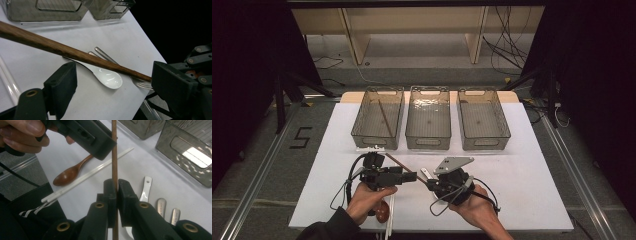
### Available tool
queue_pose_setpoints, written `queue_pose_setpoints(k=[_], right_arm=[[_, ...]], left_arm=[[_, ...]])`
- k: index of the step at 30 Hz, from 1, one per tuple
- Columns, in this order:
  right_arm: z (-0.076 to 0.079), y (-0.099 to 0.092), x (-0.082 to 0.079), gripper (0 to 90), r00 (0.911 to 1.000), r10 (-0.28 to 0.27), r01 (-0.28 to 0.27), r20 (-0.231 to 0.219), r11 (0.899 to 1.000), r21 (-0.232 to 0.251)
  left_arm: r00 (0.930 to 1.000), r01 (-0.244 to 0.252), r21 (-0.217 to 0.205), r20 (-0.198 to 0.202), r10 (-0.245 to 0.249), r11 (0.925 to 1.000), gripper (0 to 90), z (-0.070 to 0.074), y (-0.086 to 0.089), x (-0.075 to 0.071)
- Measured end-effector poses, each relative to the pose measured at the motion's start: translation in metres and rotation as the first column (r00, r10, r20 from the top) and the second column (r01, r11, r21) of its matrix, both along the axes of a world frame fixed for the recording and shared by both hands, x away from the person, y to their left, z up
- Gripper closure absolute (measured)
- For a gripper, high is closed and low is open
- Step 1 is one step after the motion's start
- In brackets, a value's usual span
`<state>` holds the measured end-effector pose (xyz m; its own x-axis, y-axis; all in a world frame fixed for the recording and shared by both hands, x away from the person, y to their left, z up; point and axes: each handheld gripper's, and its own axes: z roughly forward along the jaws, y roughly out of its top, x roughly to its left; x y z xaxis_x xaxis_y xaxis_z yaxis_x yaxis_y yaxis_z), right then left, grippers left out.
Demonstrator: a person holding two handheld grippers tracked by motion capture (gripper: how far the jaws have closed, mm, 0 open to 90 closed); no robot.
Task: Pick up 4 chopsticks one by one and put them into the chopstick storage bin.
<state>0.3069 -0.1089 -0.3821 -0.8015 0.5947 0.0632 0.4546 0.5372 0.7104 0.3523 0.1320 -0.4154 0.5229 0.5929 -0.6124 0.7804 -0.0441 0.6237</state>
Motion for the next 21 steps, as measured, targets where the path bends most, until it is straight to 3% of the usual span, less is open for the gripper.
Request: queue_pose_setpoints(k=[7,13,21], right_arm=[[-0.0007,0.0022,-0.0018,86.3,0.9999,0.008,-0.009,0.012,1.0,0.011],[-0.0024,0.0018,-0.0019,86.2,0.9999,0.006,-0.006,0.01,1.0,0.015],[-0.005,0.0015,-0.0015,86.2,1.0,0.006,-0.006,0.003,1.0,0.028]], left_arm=[[0.9999,-0.014,-0.039,-0.004,0.014,0.9991,33.3,0.0014,0.0005,0.0011],[0.9995,-0.024,-0.078,-0.022,0.023,0.9966,51.2,0.0008,0.0028,0.0012],[0.9985,-0.028,-0.164,-0.052,0.019,0.9861,69.1,0.0,0.0072,0.0029]])
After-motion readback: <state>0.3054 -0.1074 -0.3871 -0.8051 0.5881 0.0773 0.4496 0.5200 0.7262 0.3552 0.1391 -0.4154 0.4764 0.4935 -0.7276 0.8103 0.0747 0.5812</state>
